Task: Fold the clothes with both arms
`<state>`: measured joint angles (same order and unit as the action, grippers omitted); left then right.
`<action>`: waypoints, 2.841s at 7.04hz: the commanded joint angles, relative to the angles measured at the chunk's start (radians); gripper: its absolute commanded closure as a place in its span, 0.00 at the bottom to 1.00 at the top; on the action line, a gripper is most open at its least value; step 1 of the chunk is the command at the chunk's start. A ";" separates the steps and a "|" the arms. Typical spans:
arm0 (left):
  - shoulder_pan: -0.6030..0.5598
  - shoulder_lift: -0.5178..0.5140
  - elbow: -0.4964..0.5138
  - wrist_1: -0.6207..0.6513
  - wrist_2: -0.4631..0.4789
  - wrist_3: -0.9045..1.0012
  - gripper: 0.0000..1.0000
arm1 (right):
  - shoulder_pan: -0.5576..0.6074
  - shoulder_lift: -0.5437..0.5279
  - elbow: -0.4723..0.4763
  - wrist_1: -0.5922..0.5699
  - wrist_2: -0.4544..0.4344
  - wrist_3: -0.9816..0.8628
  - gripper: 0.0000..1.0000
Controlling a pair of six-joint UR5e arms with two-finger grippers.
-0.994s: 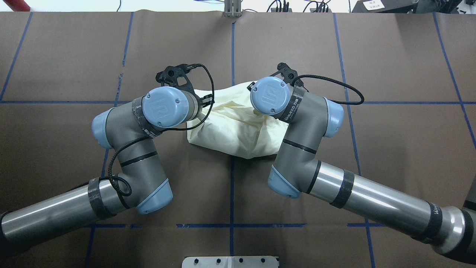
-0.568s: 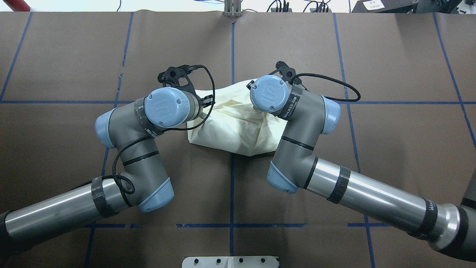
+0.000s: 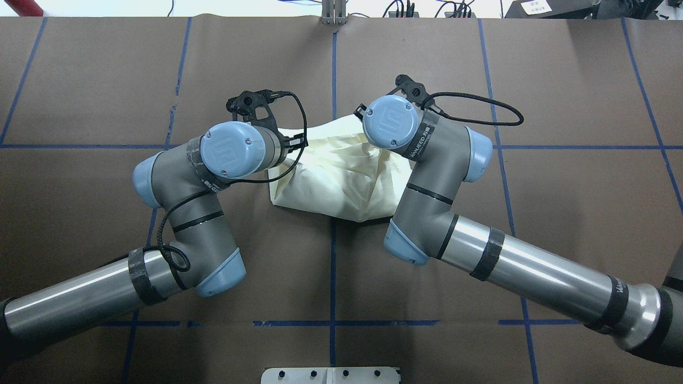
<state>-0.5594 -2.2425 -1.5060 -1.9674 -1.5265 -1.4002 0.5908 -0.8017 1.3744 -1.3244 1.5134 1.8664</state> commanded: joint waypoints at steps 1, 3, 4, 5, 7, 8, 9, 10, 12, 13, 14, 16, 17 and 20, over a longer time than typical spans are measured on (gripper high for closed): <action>-0.075 0.062 -0.019 -0.115 -0.155 0.140 0.00 | 0.020 -0.005 0.069 -0.002 0.106 -0.125 0.00; -0.089 0.093 -0.020 -0.166 -0.164 0.159 0.00 | -0.026 -0.054 0.130 -0.004 0.101 -0.246 0.00; -0.088 0.092 -0.022 -0.166 -0.164 0.158 0.00 | -0.040 -0.053 0.126 -0.007 0.088 -0.247 0.00; -0.088 0.093 -0.022 -0.166 -0.164 0.158 0.00 | -0.045 -0.050 0.111 -0.010 0.047 -0.237 0.00; -0.088 0.095 -0.022 -0.166 -0.164 0.158 0.00 | -0.045 -0.043 0.057 -0.001 -0.034 -0.158 0.15; -0.088 0.095 -0.022 -0.166 -0.164 0.158 0.00 | -0.045 -0.037 0.057 0.001 -0.035 -0.144 0.19; -0.088 0.095 -0.022 -0.166 -0.164 0.158 0.00 | -0.046 -0.037 0.057 -0.002 -0.035 -0.110 0.24; -0.088 0.095 -0.022 -0.166 -0.164 0.158 0.00 | -0.060 -0.036 0.040 -0.001 -0.036 -0.098 0.28; -0.088 0.095 -0.025 -0.166 -0.164 0.156 0.00 | -0.063 -0.025 0.020 0.001 -0.054 -0.082 0.42; -0.088 0.095 -0.025 -0.166 -0.164 0.156 0.00 | -0.063 -0.019 0.020 0.001 -0.055 -0.060 0.79; -0.088 0.096 -0.029 -0.165 -0.164 0.155 0.00 | -0.063 -0.004 0.020 0.001 -0.055 -0.031 1.00; -0.088 0.098 -0.036 -0.165 -0.164 0.152 0.00 | -0.043 0.003 0.011 0.001 -0.055 -0.009 1.00; -0.088 0.098 -0.036 -0.165 -0.162 0.150 0.00 | -0.031 0.013 -0.024 0.001 -0.056 -0.010 1.00; -0.088 0.098 -0.036 -0.165 -0.162 0.148 0.00 | 0.009 0.113 -0.176 0.001 -0.056 -0.012 1.00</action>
<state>-0.6473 -2.1445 -1.5419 -2.1323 -1.6893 -1.2514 0.5860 -0.7177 1.2504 -1.3242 1.4580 1.8557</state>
